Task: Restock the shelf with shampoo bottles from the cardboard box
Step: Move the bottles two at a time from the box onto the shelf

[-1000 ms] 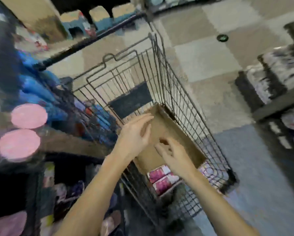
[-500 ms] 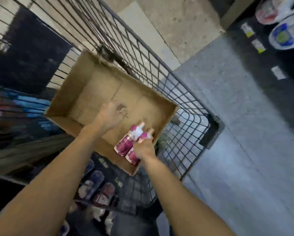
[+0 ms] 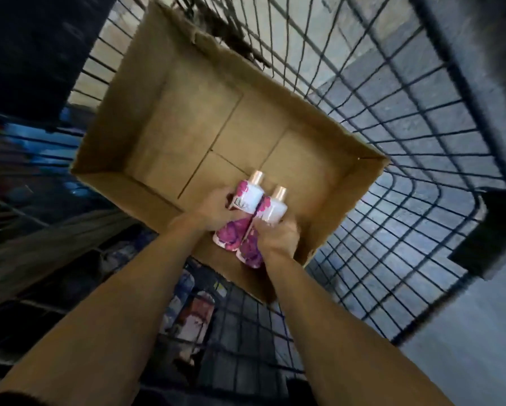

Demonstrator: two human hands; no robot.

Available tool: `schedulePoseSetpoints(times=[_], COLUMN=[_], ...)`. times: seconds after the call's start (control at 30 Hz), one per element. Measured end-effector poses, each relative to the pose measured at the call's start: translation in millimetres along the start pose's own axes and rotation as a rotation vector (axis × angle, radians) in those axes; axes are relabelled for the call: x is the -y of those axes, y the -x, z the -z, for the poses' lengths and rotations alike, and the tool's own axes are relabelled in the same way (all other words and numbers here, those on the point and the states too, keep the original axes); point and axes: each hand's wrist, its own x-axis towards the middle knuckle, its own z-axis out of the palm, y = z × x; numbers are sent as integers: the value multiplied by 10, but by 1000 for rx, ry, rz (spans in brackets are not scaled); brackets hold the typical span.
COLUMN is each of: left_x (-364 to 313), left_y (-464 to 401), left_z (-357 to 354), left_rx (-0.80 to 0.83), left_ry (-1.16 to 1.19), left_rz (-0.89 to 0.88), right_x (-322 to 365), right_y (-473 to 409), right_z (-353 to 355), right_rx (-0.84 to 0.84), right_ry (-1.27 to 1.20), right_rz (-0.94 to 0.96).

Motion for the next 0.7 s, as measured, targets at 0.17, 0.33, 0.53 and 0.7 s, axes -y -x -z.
schedulePoseSetpoints(times=[0.17, 0.33, 0.53, 0.7], left_x=[67, -12, -540, -1123], left_y=[-42, 198, 1032, 2203], left_z=[76, 243, 769, 1129], left_rx=[-40, -174, -498, -829], left_ry=[39, 151, 321, 405], left_rz=[38, 1, -210, -392], right_x=[72, 364, 1188, 1796], right_y=[49, 147, 771, 1587], right_z=[-35, 88, 514, 1135], right_rx=[29, 151, 160, 308], right_ry=[-52, -78, -94, -188], right_rz=[117, 282, 672, 996])
